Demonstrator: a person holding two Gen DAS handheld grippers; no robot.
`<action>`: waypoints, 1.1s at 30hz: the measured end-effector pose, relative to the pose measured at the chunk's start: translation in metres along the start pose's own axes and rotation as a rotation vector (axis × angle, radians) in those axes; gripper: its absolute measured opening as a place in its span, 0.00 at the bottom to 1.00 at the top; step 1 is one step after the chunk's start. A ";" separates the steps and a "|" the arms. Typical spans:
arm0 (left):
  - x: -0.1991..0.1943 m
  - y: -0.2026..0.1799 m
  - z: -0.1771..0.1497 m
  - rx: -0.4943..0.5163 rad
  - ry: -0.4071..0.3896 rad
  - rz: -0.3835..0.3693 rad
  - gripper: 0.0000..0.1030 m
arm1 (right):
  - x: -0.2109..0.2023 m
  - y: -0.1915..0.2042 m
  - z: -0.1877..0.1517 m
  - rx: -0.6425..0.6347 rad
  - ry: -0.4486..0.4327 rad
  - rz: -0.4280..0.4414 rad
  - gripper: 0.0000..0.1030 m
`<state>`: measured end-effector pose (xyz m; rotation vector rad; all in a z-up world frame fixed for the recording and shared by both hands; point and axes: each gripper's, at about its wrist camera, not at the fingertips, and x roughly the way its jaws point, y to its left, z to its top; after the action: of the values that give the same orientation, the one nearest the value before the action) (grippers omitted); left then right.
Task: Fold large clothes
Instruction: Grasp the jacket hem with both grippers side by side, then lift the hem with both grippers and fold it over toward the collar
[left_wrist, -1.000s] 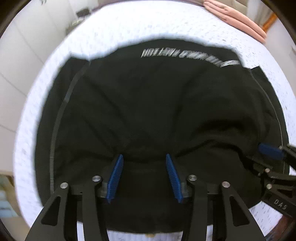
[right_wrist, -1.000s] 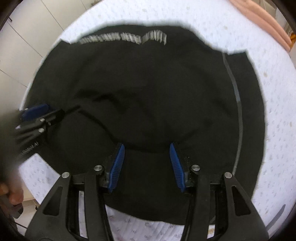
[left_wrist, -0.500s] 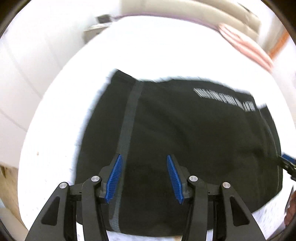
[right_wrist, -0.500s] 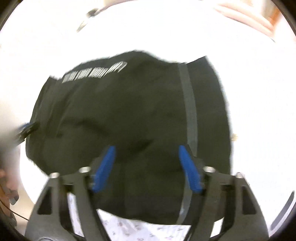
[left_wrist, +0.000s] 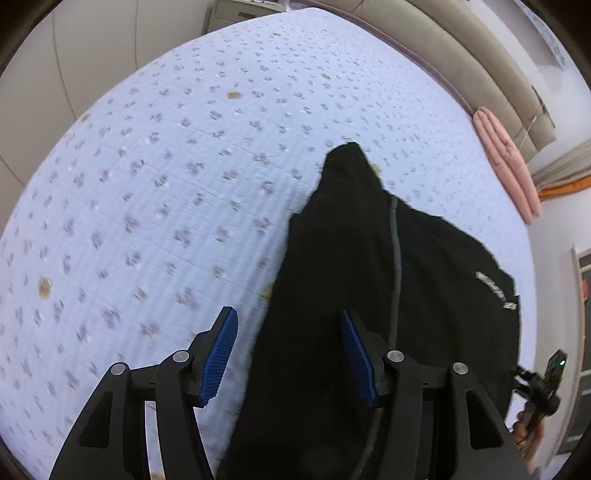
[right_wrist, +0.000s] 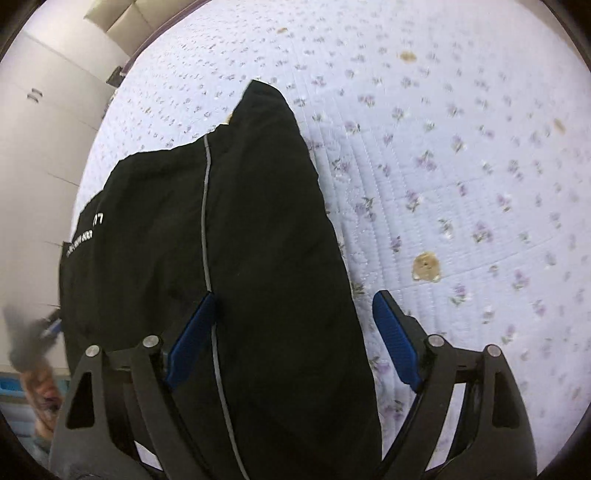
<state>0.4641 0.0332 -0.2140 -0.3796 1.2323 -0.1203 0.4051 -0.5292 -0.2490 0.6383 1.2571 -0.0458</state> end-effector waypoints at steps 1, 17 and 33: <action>0.003 0.004 0.000 0.000 0.016 -0.009 0.61 | 0.002 -0.004 0.001 0.013 0.012 0.022 0.88; 0.090 0.026 0.009 -0.134 0.282 -0.466 0.75 | 0.048 0.028 0.012 -0.177 0.207 0.235 1.00; 0.019 -0.035 -0.009 -0.033 0.028 -0.468 0.22 | -0.019 0.052 -0.017 -0.322 0.008 0.329 0.34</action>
<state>0.4656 -0.0068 -0.2213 -0.6927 1.1558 -0.5076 0.4038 -0.4844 -0.2132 0.5565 1.1216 0.4242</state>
